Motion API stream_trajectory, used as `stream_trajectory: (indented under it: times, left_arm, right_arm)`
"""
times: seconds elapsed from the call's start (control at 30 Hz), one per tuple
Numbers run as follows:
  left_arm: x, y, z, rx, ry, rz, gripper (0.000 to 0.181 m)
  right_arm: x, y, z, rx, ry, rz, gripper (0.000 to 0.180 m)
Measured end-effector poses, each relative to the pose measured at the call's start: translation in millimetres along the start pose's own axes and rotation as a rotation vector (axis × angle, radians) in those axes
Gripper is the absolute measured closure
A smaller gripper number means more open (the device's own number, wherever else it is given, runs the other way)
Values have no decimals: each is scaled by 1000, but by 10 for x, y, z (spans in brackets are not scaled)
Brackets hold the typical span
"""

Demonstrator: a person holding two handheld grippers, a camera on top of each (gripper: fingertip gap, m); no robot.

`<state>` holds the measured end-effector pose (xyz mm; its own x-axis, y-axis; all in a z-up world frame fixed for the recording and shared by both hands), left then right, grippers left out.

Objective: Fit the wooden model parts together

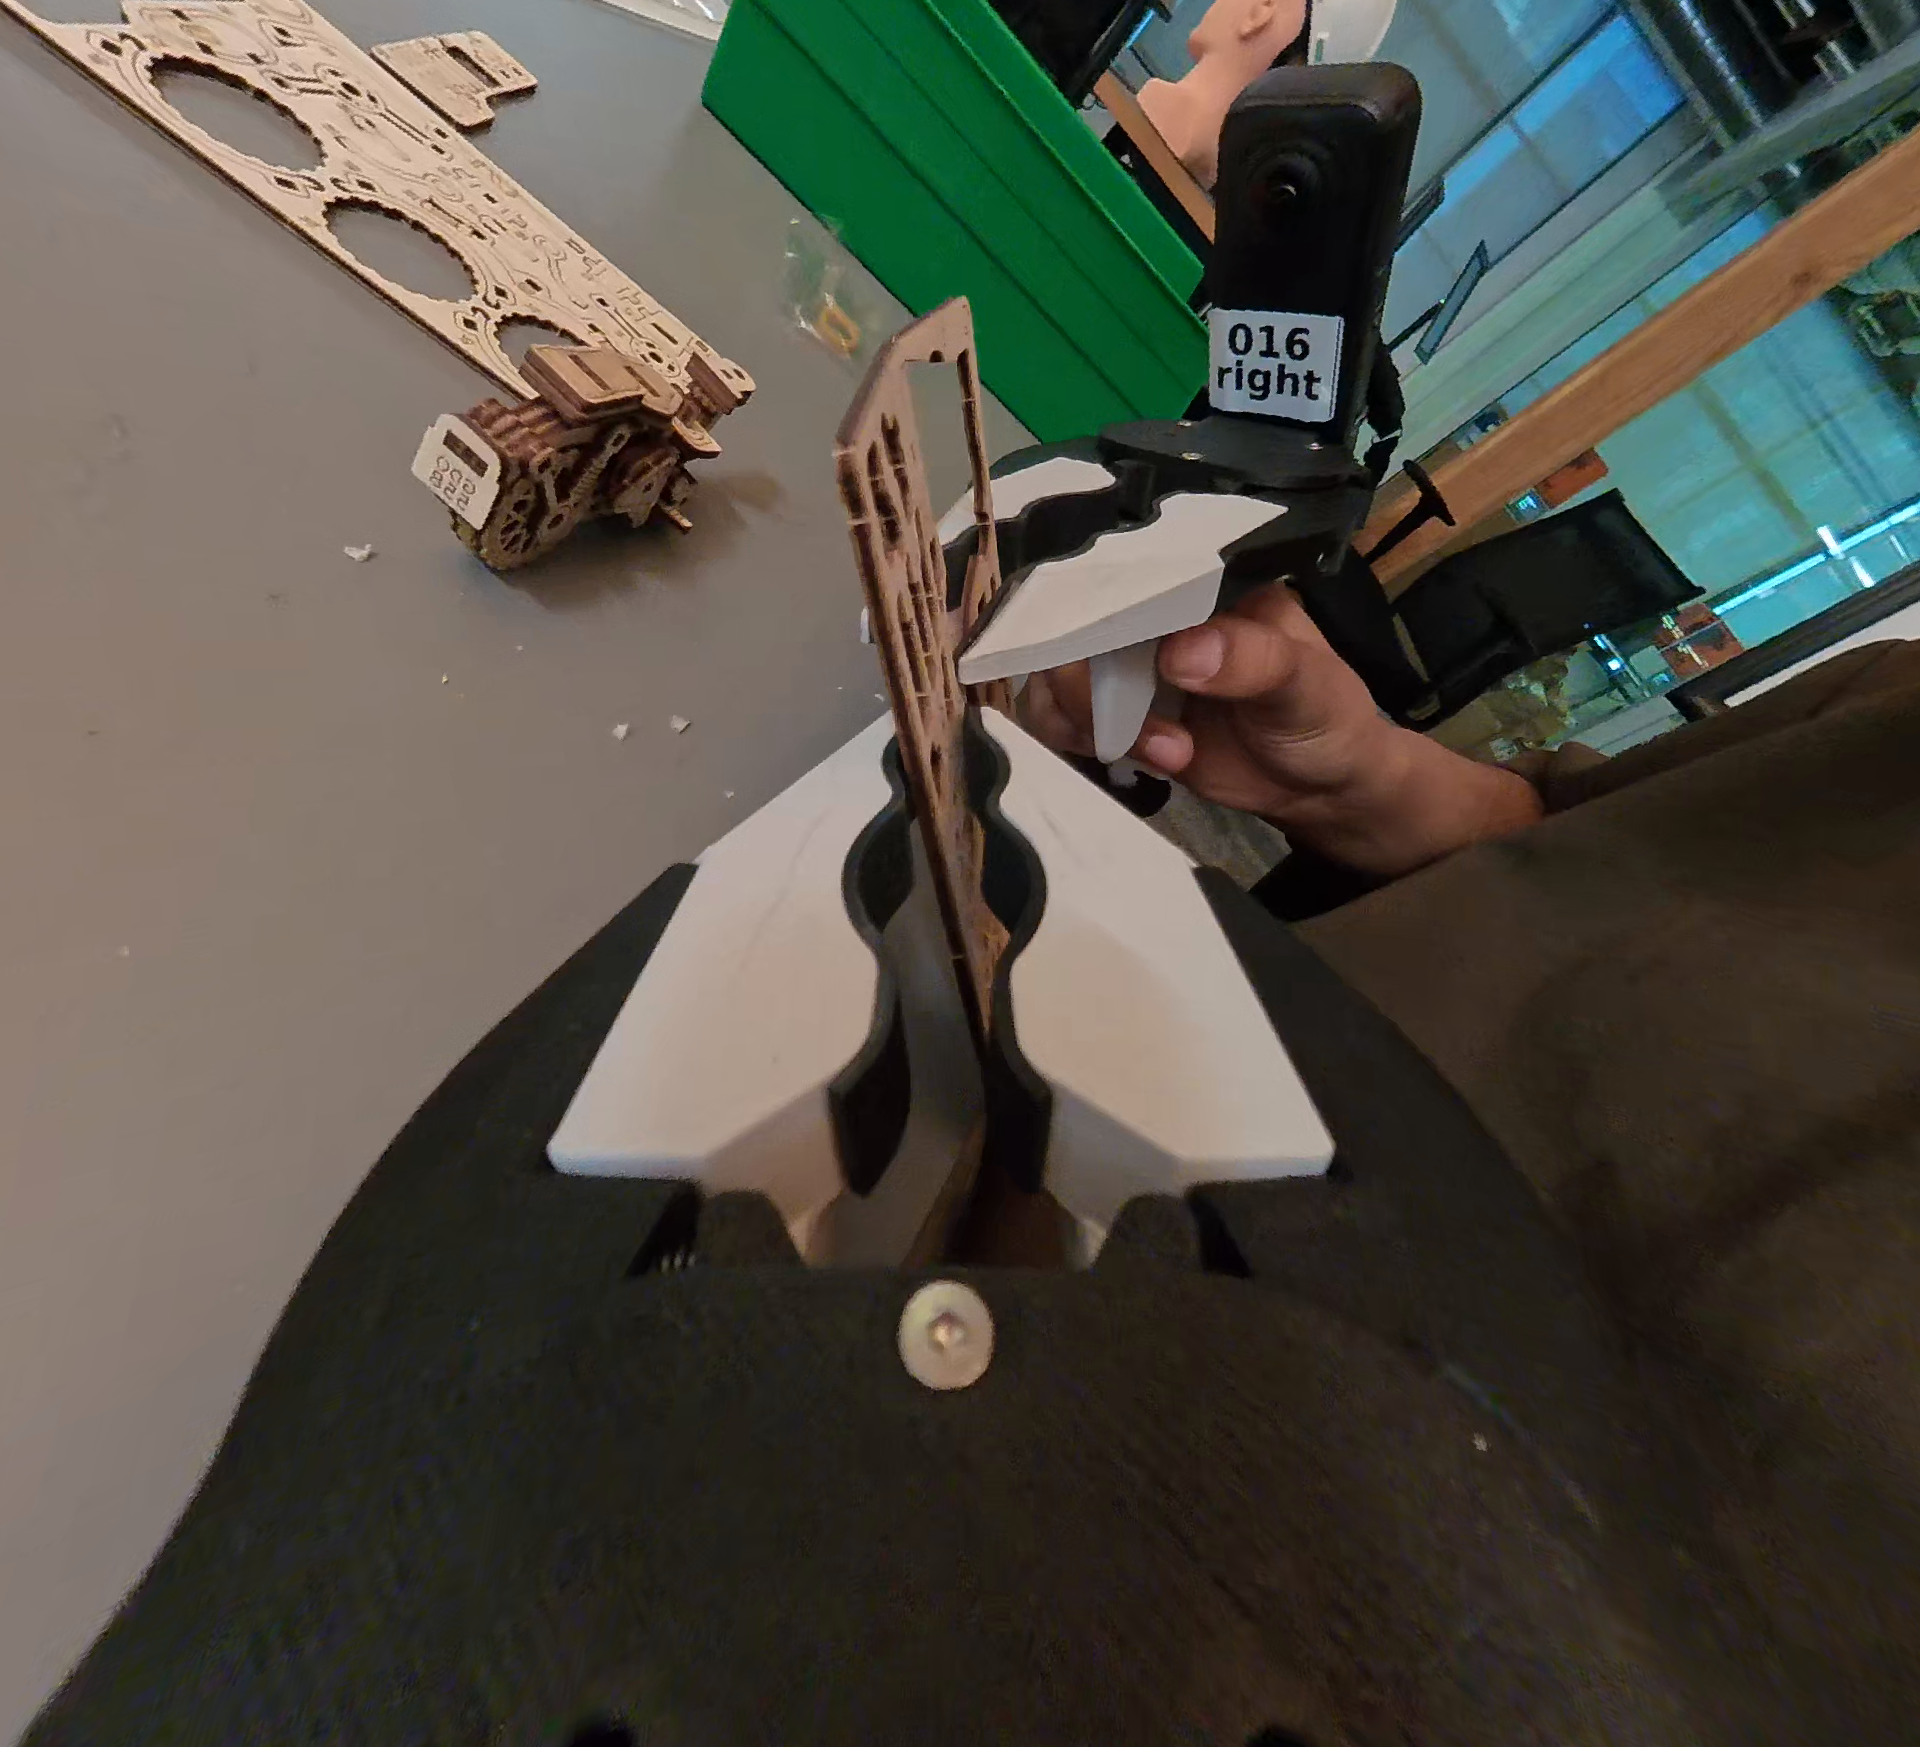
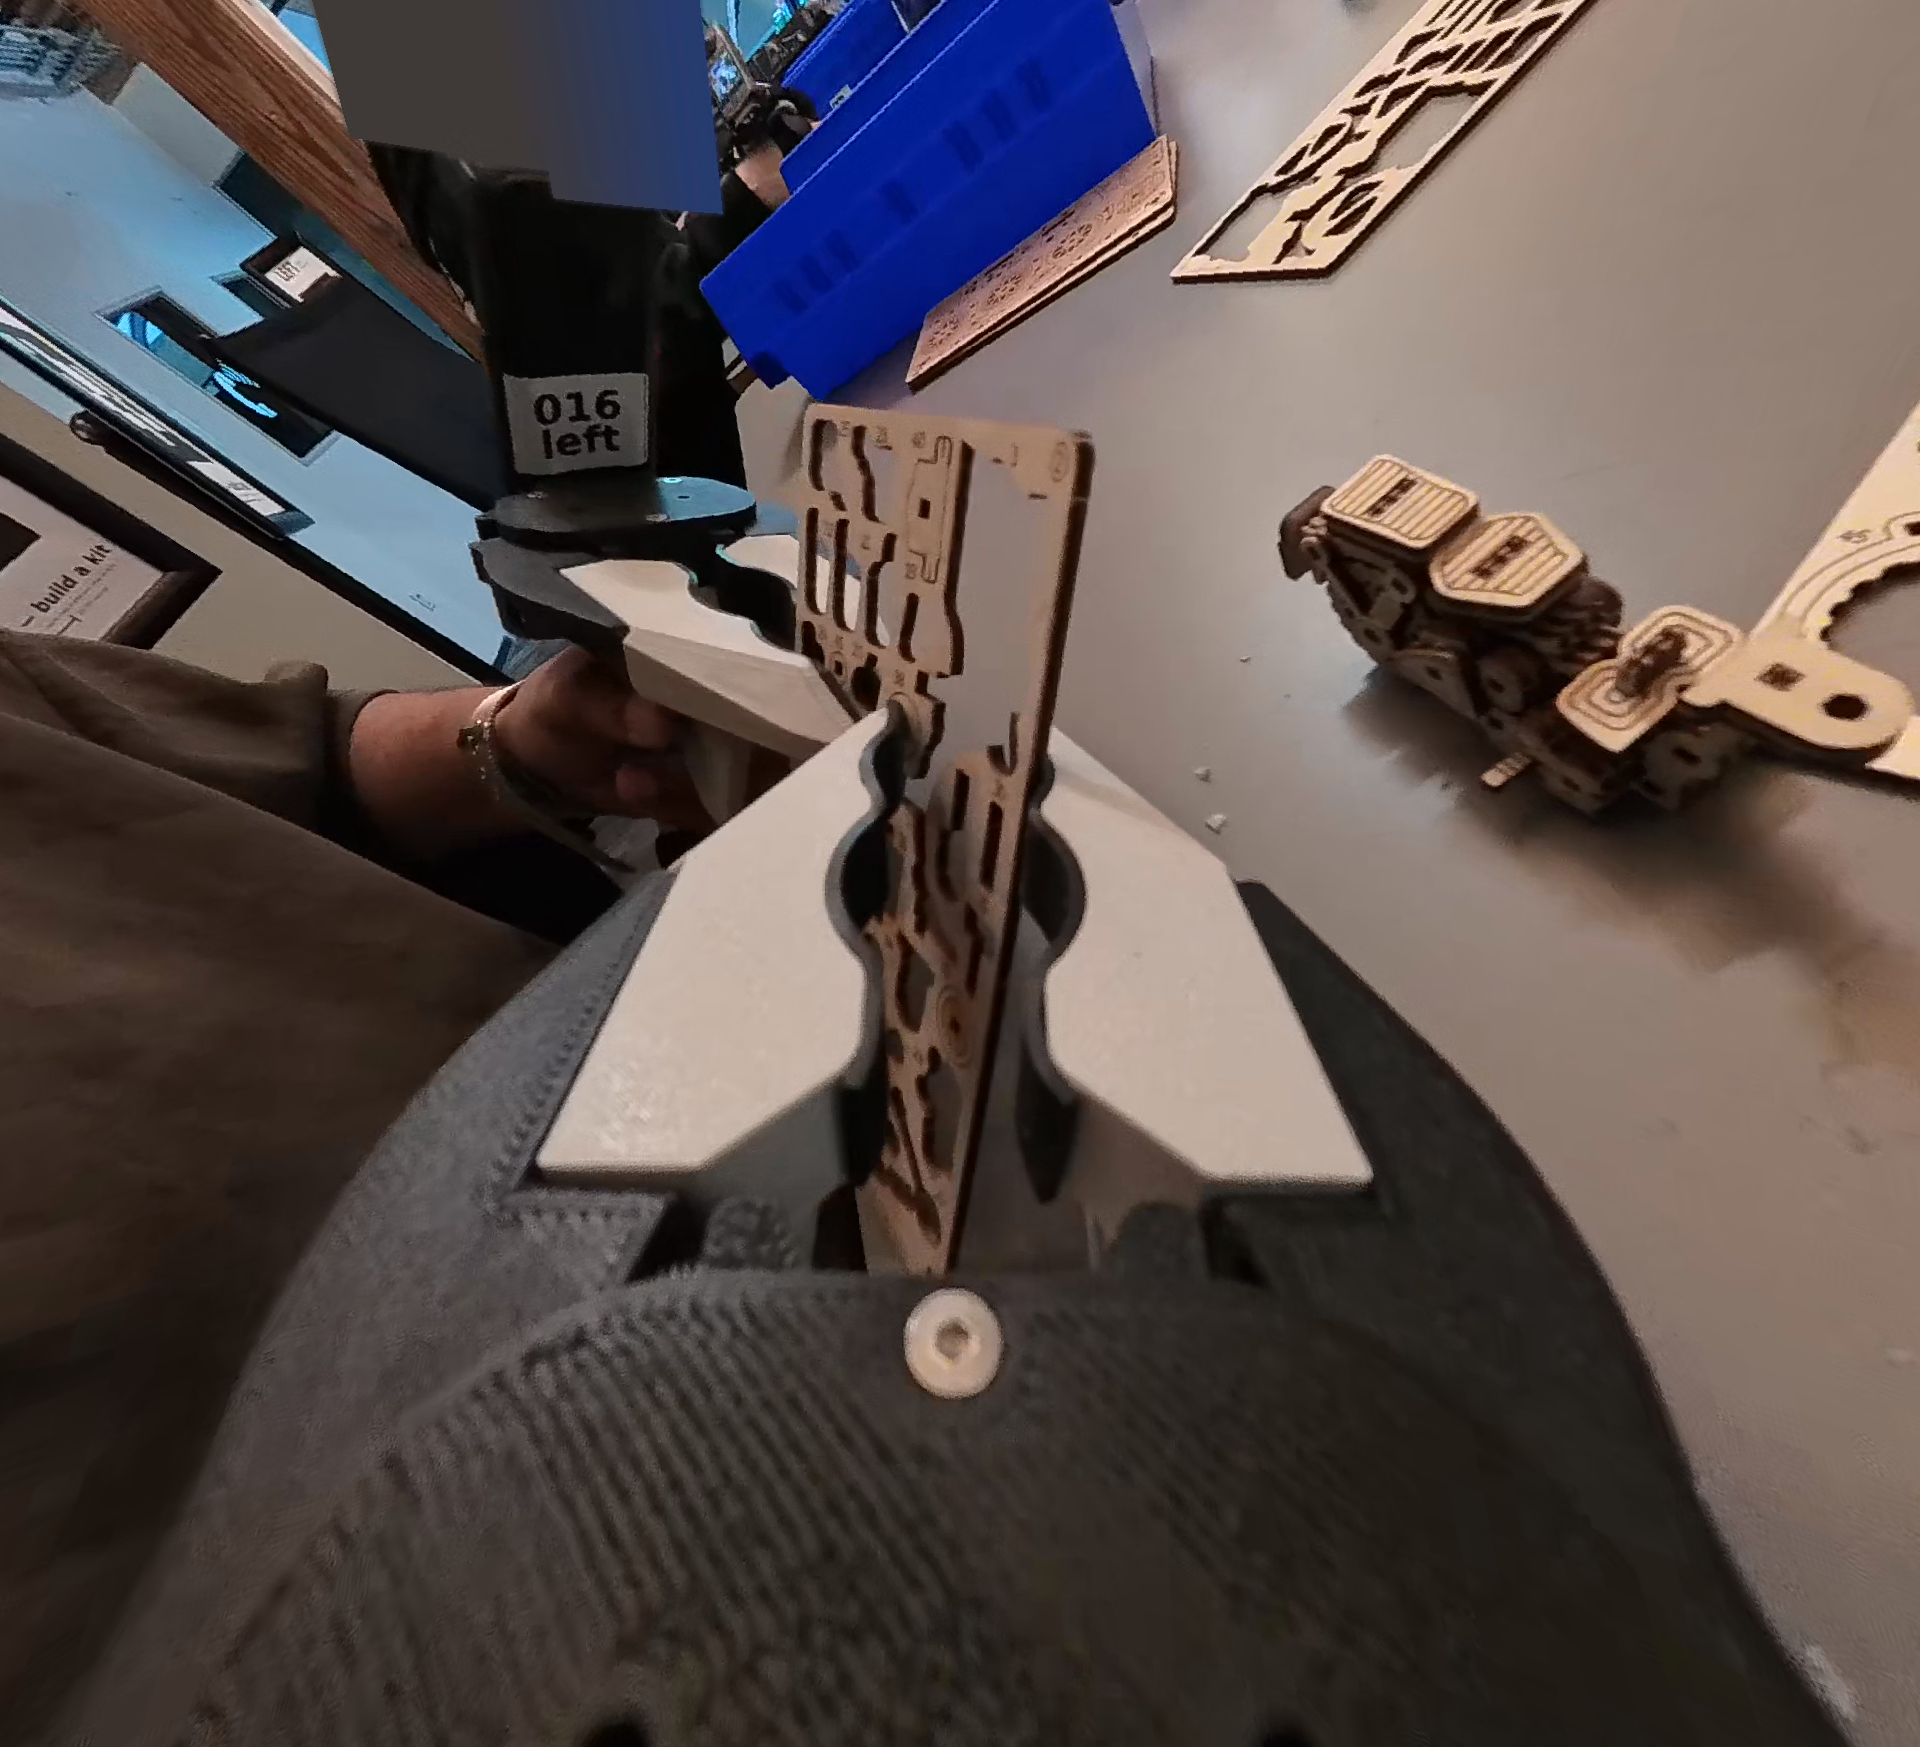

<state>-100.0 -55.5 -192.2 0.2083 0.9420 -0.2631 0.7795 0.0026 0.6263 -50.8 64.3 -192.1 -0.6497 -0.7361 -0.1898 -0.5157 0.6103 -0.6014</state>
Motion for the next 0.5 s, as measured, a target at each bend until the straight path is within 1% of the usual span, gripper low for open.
stream_trajectory:
  times: [0.27, 0.5]
  left_arm:
    - [14, -23, 11, -14, -1, -41, 176]
    - [6, 6, -5, 46, 15, -74, 175]
  right_arm:
    - [15, 10, 2, -5, -18, 55, 161]
    - [16, -10, -28, -19, -14, 81, 161]
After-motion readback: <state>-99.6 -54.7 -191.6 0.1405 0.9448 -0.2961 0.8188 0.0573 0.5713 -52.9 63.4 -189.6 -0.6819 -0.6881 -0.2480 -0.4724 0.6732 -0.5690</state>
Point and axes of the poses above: each gripper's, where its closed fingertips meet, x out along the fingers, z out of its underside, y = z × x across the jaws, the point moved 7 cm from there along -x, back along the fingers, and after that the axes turned 3 degrees about -z, right-handed, at the moved point
